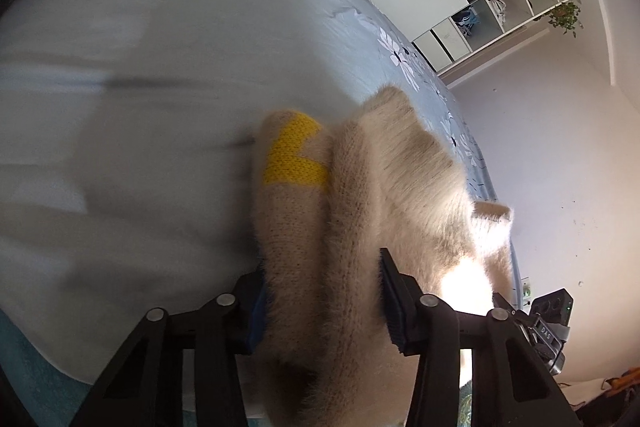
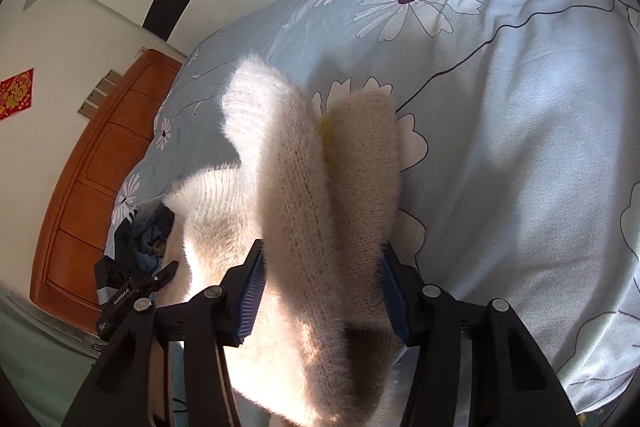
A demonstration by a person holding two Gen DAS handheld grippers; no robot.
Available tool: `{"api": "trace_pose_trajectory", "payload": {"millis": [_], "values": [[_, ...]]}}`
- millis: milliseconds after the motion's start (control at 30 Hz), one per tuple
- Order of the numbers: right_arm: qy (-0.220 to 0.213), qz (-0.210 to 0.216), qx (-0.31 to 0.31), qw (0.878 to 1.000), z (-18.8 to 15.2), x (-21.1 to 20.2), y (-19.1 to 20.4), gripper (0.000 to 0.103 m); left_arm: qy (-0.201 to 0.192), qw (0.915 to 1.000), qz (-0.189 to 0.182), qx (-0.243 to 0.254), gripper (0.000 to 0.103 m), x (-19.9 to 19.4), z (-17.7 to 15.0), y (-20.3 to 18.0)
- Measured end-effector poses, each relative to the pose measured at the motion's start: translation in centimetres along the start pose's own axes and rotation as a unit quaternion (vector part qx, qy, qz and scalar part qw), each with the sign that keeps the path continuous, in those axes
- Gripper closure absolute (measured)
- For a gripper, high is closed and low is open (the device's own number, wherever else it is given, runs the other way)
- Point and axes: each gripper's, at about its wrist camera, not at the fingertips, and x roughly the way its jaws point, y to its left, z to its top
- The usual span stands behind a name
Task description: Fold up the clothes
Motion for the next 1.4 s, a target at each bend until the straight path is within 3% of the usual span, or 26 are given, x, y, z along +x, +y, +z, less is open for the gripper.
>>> {"api": "trace_pose_trajectory", "payload": {"millis": [333, 733, 967, 1067, 1133, 1233, 1400], "values": [[0.017, 0.002, 0.012, 1.0, -2.9, -2.7, 0.8, 0.062, 0.003, 0.9999, 0.004, -0.01, 0.065, -4.6, -3.8, -0.2], [0.056, 0.017, -0.013, 0.998, -12.3, -7.3, 1.4, 0.062, 0.015, 0.9993, -0.02, -0.029, 0.065, -11.1, -14.2, 3.7], [0.067, 0.021, -0.018, 0.997, -16.4, -9.5, 1.2, 0.063, 0.012, 0.9998, -0.013, -0.003, 0.065, -14.0, -18.0, 3.7], [0.063, 0.012, -0.015, 0.998, -17.0, -9.7, 1.0, 0.063, 0.012, 0.9999, -0.009, -0.006, 0.065, -14.0, -18.3, 3.9], [0.058, 0.009, -0.007, 0.998, -17.1, -9.8, 1.0, 0.063, 0.004, 1.0, 0.005, 0.003, 0.059, -14.3, -18.3, 3.6], [0.038, 0.001, -0.023, 0.999, -16.2, -10.7, 1.6, 0.061, -0.026, 0.9979, 0.042, 0.042, 0.048, -15.4, -17.8, 2.2], [0.004, -0.019, -0.046, 0.999, -13.4, -10.8, 2.8, 0.061, -0.057, 0.9892, 0.061, 0.12, 0.039, -15.5, -15.2, -1.7]]}}
